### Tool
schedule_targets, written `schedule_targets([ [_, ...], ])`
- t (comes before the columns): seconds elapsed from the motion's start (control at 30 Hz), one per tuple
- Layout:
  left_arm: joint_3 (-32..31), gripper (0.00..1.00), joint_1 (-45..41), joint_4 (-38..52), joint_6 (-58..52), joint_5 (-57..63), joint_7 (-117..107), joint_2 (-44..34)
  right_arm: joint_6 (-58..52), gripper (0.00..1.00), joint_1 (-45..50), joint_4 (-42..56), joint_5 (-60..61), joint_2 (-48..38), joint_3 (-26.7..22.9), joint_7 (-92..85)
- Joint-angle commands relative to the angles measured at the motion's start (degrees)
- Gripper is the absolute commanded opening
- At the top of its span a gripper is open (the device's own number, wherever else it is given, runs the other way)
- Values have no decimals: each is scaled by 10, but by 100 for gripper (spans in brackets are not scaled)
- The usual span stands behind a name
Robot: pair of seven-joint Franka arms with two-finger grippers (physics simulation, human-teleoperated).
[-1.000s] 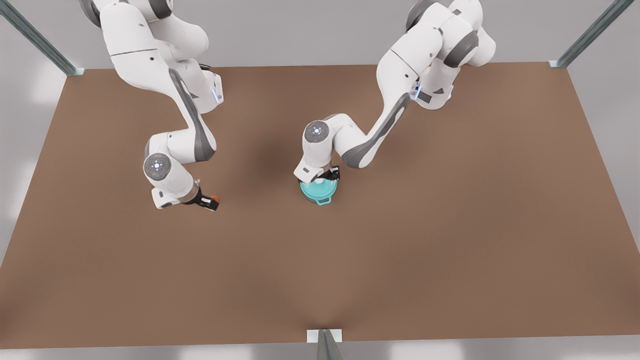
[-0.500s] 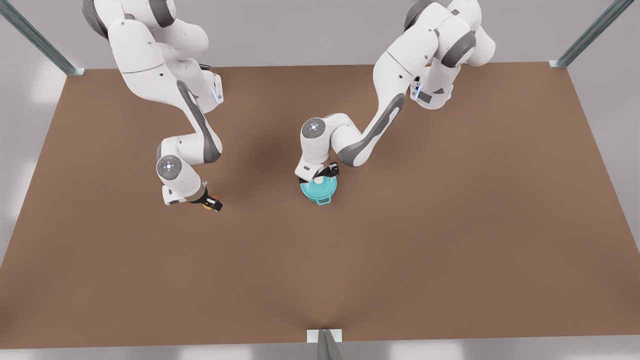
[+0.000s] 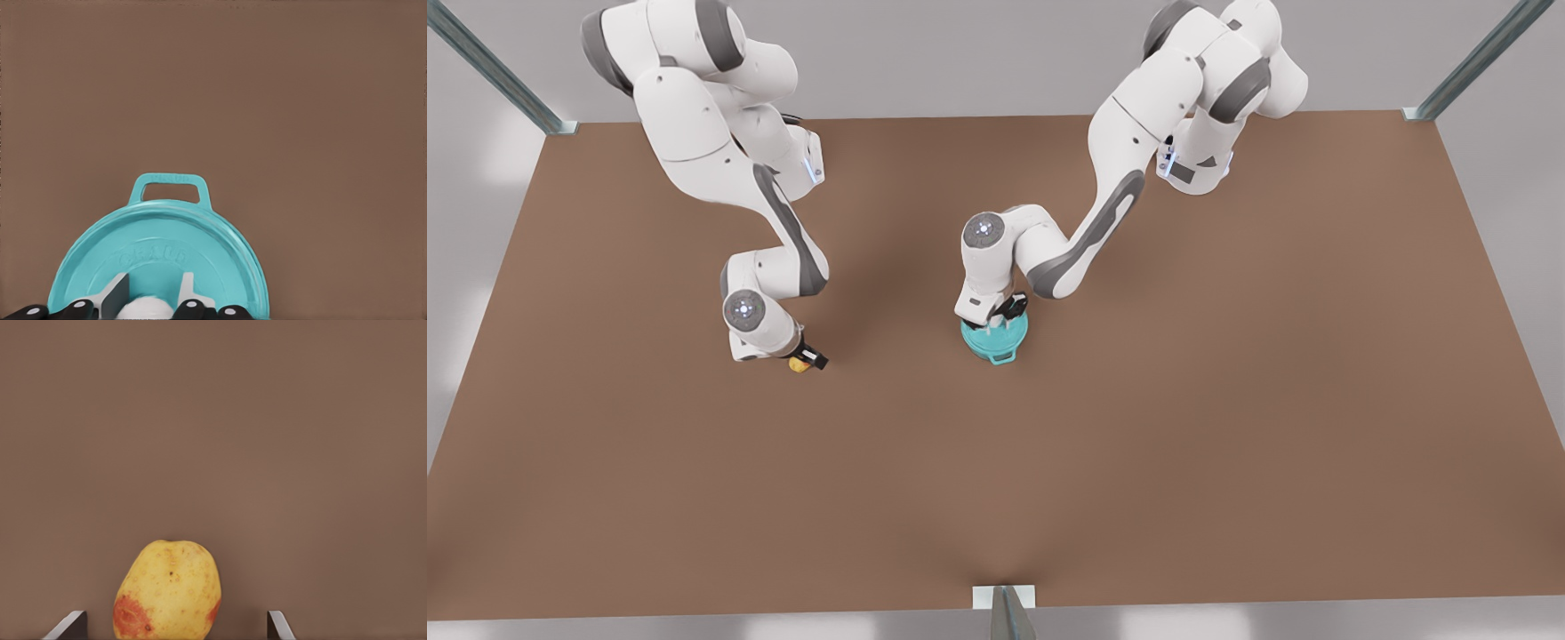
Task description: Open the pot lid and put the potato into the pot
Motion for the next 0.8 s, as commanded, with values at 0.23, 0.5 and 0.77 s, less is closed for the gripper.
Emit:
schedule_targets([
  [0.23, 4, 44, 175, 118, -55, -15, 83, 39, 3, 100, 0, 0, 0, 7, -2, 8],
  [0.5, 16, 100, 227, 191, -30, -9, 193, 136, 3, 85, 0, 1, 0, 7, -2, 8],
  [0.77, -11, 100, 476, -102, -248, -230, 778, -301, 0, 69, 0, 1, 0, 7, -2, 9],
])
